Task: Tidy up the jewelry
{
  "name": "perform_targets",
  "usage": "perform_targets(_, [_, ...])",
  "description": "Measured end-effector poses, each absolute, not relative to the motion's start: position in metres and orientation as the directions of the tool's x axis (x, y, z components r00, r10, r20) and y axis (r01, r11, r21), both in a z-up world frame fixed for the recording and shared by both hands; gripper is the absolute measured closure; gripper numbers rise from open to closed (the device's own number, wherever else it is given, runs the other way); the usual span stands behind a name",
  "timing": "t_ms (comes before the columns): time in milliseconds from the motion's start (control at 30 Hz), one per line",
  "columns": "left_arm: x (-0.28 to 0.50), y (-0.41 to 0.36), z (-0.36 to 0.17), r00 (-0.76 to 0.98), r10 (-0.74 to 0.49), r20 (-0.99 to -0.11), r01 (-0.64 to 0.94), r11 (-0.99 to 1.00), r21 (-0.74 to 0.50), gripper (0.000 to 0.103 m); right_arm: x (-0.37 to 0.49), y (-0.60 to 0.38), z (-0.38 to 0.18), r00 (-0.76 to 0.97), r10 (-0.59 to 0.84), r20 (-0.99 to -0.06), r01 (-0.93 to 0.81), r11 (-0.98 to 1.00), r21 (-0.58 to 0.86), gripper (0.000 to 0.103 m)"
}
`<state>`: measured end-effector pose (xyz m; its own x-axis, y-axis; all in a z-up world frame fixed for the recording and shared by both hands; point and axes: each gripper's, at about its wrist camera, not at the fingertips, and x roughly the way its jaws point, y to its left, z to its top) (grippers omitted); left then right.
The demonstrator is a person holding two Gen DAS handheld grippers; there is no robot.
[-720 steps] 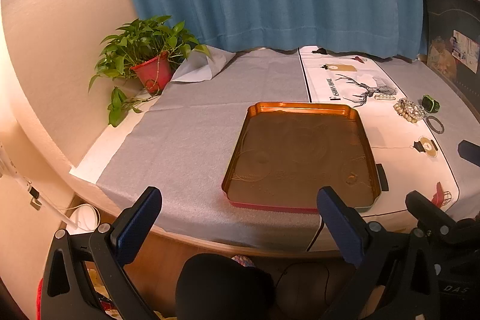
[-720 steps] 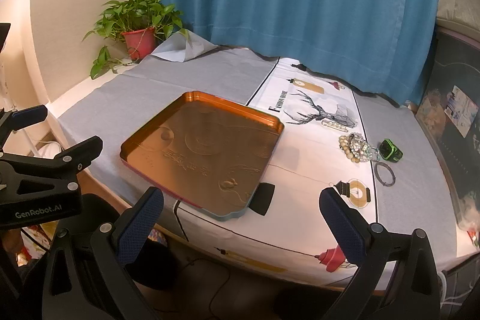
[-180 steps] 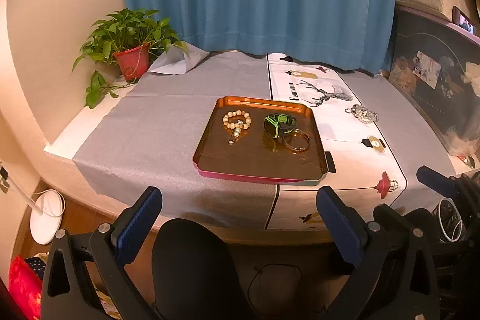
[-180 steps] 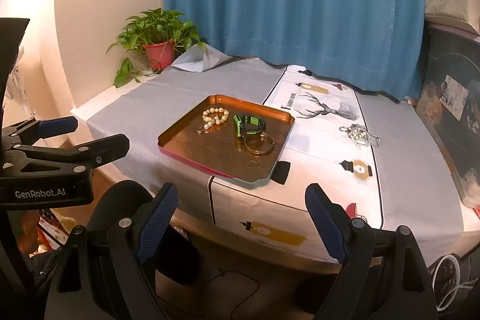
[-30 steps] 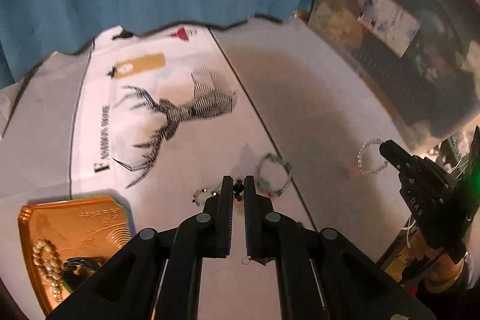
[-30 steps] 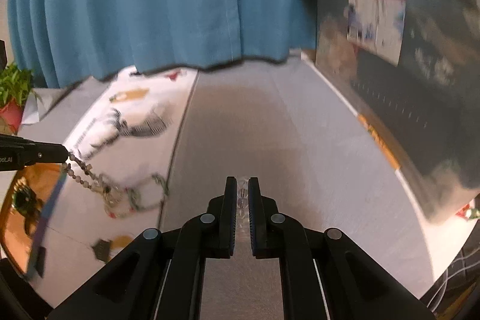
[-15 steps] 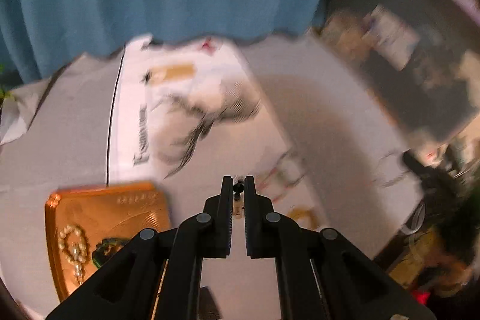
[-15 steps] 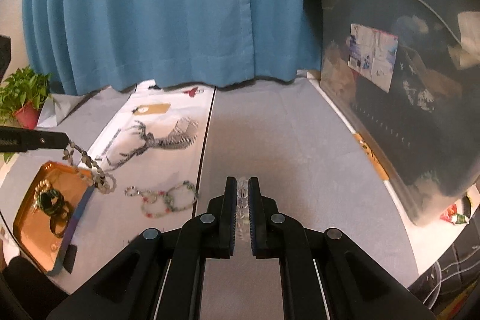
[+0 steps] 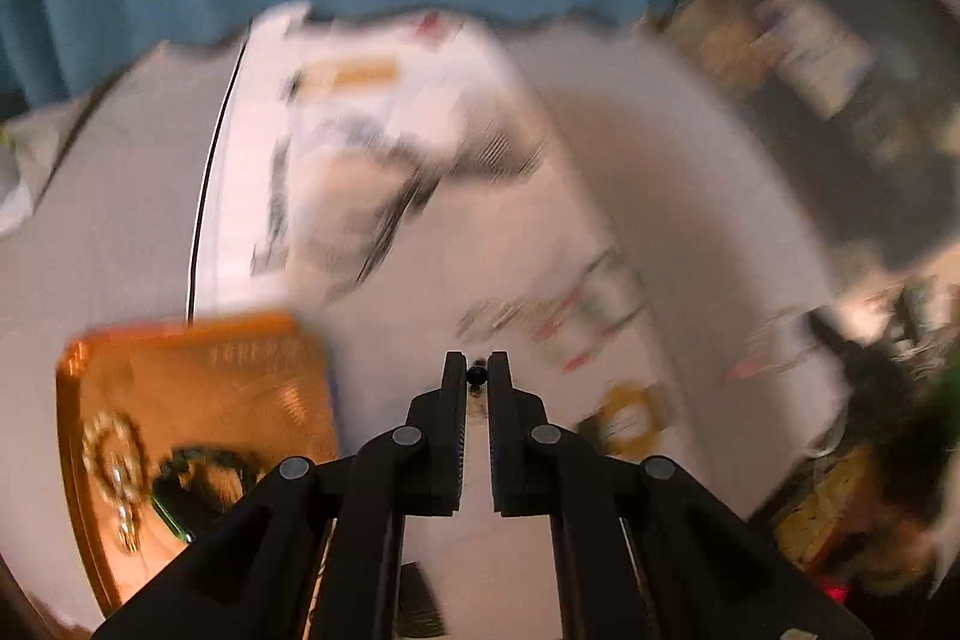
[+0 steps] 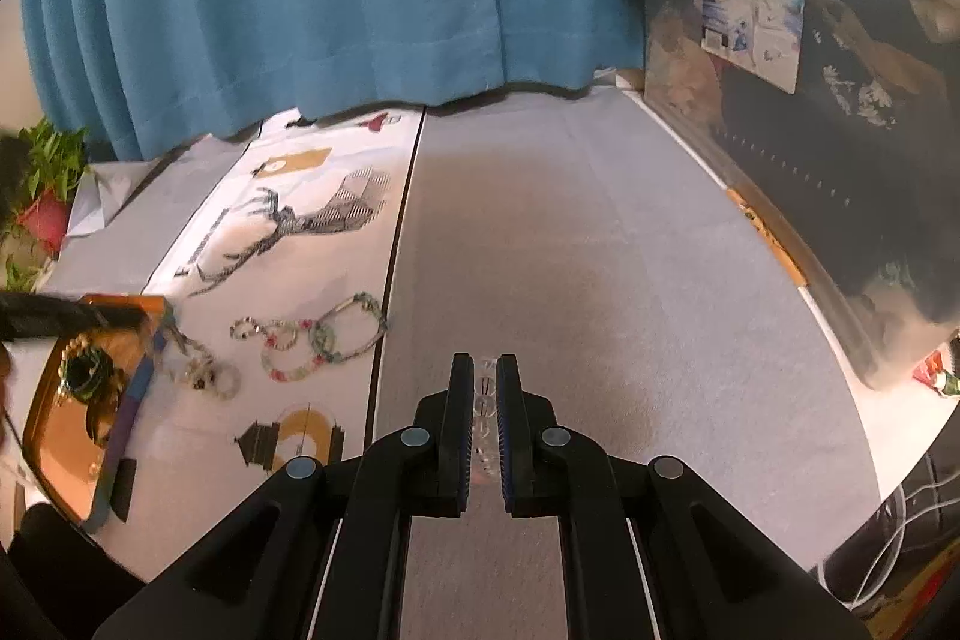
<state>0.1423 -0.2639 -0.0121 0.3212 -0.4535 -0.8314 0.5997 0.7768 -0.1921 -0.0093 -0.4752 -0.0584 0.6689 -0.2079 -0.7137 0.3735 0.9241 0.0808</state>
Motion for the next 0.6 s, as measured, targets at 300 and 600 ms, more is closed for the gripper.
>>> perform_targets(300, [0.156, -0.272, -0.085, 0.243, -0.296, -0.924, 0.559, 0.821, -0.116, 0.098, -0.01, -0.477, -0.058, 0.678, -0.198, -0.708, 0.373, 0.922, 0.099, 0.095])
perform_targets(600, [0.157, -0.261, -0.101, 0.271, -0.242, -0.932, 0.534, 0.843, -0.064, 0.097, -0.005, -0.485, -0.072, 0.652, -0.196, -0.732, 0.392, 0.914, 0.104, 0.095])
